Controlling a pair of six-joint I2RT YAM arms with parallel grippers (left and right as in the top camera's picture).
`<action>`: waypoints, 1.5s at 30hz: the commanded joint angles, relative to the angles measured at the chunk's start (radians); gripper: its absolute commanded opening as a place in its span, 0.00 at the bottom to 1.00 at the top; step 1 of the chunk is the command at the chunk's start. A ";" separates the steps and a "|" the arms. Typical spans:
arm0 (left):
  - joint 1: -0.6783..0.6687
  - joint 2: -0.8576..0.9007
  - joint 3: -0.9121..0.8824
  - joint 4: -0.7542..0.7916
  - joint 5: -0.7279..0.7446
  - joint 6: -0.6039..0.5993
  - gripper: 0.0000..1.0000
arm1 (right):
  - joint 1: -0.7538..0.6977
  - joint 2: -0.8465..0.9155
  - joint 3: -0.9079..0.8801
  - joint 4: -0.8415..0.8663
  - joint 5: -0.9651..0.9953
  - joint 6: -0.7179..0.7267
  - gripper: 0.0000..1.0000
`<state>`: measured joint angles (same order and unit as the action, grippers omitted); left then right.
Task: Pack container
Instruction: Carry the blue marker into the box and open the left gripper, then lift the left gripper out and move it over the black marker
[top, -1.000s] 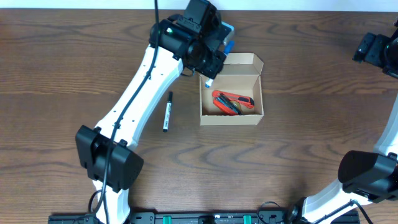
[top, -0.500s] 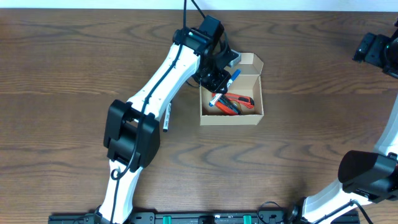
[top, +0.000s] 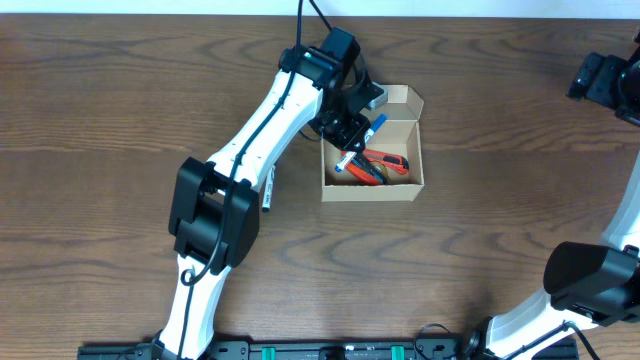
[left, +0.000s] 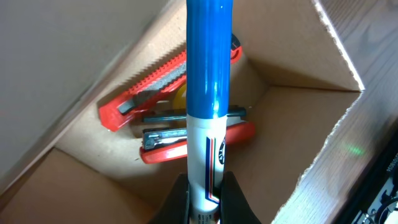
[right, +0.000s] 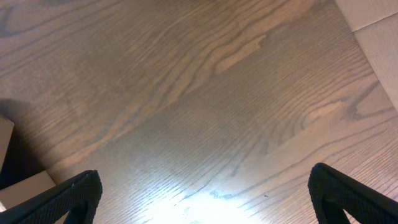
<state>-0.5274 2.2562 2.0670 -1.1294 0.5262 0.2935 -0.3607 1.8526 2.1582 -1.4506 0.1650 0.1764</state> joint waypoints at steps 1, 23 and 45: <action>0.000 0.047 0.010 -0.007 0.025 0.022 0.06 | -0.005 0.006 -0.005 -0.001 0.002 0.014 0.99; 0.000 0.079 0.008 -0.018 0.013 0.043 0.06 | -0.005 0.006 -0.005 -0.001 0.002 0.014 0.99; 0.012 0.077 0.025 0.032 -0.014 0.023 0.40 | -0.005 0.006 -0.005 -0.001 0.002 0.014 0.99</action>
<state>-0.5266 2.3257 2.0670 -1.1023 0.5205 0.3183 -0.3607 1.8523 2.1582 -1.4506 0.1650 0.1764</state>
